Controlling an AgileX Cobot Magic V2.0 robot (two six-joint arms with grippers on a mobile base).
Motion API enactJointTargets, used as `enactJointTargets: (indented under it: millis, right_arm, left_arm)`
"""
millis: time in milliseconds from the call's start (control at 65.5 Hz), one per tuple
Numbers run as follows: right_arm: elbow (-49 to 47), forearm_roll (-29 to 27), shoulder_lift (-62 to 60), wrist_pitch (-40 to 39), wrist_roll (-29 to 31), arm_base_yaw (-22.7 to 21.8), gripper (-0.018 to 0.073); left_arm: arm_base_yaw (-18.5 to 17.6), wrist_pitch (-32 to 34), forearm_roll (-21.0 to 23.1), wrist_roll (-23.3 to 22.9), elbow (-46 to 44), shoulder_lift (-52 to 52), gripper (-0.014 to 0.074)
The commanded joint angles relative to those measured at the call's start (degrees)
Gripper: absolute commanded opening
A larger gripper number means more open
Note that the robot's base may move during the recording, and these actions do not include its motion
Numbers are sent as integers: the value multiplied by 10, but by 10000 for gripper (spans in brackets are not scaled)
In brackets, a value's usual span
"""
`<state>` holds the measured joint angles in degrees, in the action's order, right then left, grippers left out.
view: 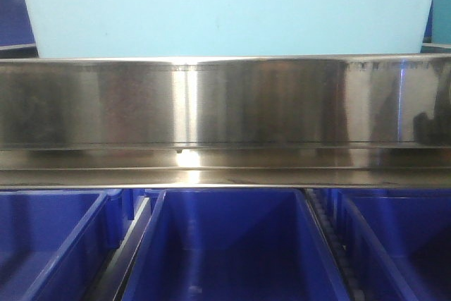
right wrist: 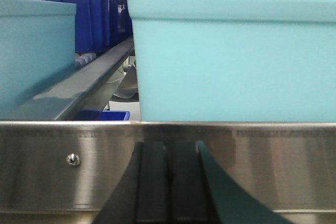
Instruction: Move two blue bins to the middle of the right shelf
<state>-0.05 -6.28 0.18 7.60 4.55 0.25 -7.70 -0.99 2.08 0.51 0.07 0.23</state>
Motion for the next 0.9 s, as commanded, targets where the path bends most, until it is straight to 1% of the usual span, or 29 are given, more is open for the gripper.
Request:
enactJointTargets:
  millis: [0, 351, 519, 748, 885]
  right_arm:
    - [1, -1, -2, -16, -1, -3, -162]
    - [1, -1, -2, -16, -1, -3, -162]
    - [1, -1, -2, -16, -1, -3, -162]
    - [1, -1, -2, -62, -1, -2, -162]
    - [1, -1, -2, -73, -1, -2, -162]
  left_arm:
    - [1, 10, 3, 0, -1, -2, -111]
    - [1, 10, 3, 0, -1, -2, -111]
    - [1, 28, 3, 0, -1, -2, -111]
    - [1, 42, 3, 0, -1, -2, -111]
    - [1, 46, 4, 0, -1, -2, -111]
